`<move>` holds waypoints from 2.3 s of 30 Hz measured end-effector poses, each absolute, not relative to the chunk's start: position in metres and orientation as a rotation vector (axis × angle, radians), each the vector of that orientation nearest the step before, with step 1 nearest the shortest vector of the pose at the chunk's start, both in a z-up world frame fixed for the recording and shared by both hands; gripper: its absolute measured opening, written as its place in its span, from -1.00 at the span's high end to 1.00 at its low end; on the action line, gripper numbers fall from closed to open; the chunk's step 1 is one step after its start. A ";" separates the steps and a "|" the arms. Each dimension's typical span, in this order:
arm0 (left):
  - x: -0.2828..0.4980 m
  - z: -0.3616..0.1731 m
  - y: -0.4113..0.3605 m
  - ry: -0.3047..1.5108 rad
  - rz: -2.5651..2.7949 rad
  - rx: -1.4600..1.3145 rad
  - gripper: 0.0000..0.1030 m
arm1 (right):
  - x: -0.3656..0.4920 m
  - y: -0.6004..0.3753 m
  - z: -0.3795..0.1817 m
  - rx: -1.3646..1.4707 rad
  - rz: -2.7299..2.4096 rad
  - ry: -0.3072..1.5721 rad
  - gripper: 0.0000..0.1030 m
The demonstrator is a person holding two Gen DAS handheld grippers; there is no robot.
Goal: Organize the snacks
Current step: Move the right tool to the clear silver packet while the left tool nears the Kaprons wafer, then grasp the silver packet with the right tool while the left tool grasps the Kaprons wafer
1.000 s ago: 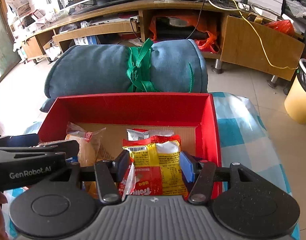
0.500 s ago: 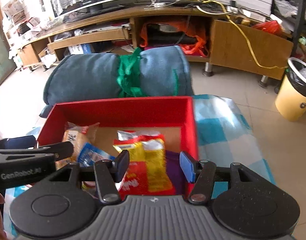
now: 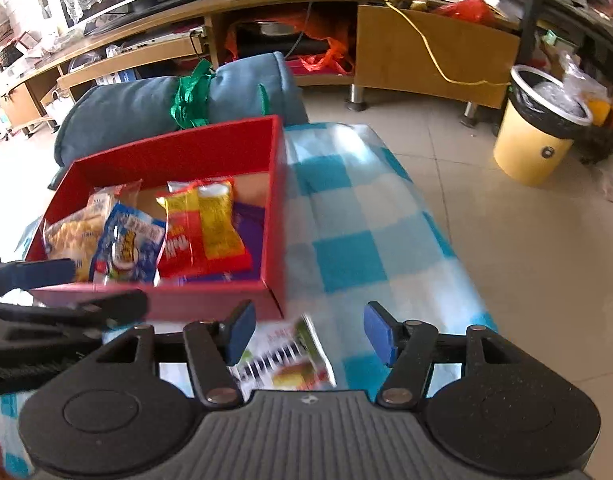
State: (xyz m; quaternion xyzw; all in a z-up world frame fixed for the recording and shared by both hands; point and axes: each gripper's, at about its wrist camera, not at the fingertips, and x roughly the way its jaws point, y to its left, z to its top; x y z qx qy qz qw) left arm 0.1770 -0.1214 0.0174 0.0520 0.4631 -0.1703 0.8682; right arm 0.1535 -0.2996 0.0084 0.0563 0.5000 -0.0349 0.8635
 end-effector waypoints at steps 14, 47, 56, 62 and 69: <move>0.146 -0.014 -0.162 1.027 -0.497 0.239 -0.67 | 0.039 -0.304 -0.009 0.191 -0.094 1.168 -0.05; 0.138 0.004 -0.136 1.025 -0.553 0.155 -0.68 | 0.010 -0.220 -0.051 0.282 -0.188 1.273 0.13; 0.155 -0.014 -0.171 1.069 -0.611 0.191 -0.69 | 0.028 -0.257 -0.042 0.292 -0.143 1.214 0.18; 0.172 -0.034 -0.201 1.092 -0.629 0.295 -0.69 | 0.042 -0.293 -0.041 0.327 -0.104 1.204 0.18; 0.187 -0.058 -0.228 1.170 -0.634 0.352 -0.81 | 0.046 -0.315 -0.042 0.411 -0.077 1.195 0.17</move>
